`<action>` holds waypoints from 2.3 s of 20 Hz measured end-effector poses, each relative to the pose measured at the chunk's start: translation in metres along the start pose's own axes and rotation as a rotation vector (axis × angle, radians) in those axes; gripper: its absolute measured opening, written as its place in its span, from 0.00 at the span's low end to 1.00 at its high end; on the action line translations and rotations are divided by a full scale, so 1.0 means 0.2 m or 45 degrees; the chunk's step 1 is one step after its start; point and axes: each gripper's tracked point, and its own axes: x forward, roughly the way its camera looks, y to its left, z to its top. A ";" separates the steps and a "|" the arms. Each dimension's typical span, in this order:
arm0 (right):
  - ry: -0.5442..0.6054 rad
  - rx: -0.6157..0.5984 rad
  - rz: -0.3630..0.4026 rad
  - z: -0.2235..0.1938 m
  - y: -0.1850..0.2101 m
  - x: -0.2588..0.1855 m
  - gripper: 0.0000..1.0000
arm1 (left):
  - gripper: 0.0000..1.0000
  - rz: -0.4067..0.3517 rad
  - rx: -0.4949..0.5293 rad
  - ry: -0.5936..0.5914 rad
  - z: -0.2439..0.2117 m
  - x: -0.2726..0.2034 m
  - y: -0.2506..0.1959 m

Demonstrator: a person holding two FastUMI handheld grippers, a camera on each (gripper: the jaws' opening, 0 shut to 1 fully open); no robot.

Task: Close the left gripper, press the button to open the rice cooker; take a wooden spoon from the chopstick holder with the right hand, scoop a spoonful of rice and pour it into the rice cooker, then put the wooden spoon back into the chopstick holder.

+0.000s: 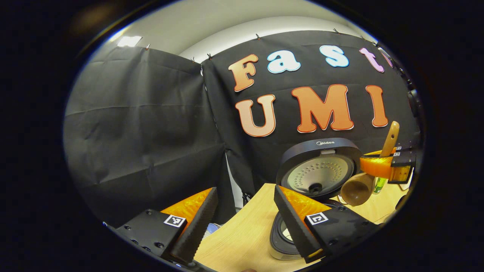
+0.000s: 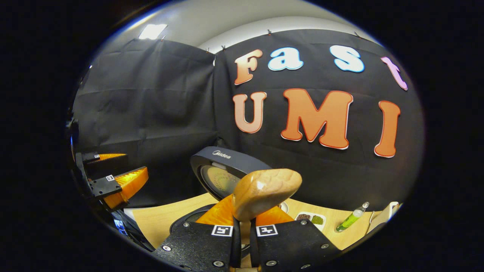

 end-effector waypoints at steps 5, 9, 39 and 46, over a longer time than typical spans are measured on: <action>0.030 0.123 -0.144 -0.06 -0.31 -0.18 0.08 | 0.93 -0.036 0.011 0.004 0.02 -0.02 -0.12; 0.088 0.209 -0.257 -0.19 -0.56 -0.35 0.09 | 0.93 -0.078 0.017 0.030 0.01 -0.04 -0.23; 0.472 0.723 -0.874 -1.28 -1.24 -1.17 0.10 | 1.00 -0.234 0.096 0.088 0.15 -0.13 -0.63; 0.560 0.755 -0.825 -1.34 -1.22 -1.18 0.17 | 0.93 -0.288 0.013 0.062 0.35 0.00 -0.68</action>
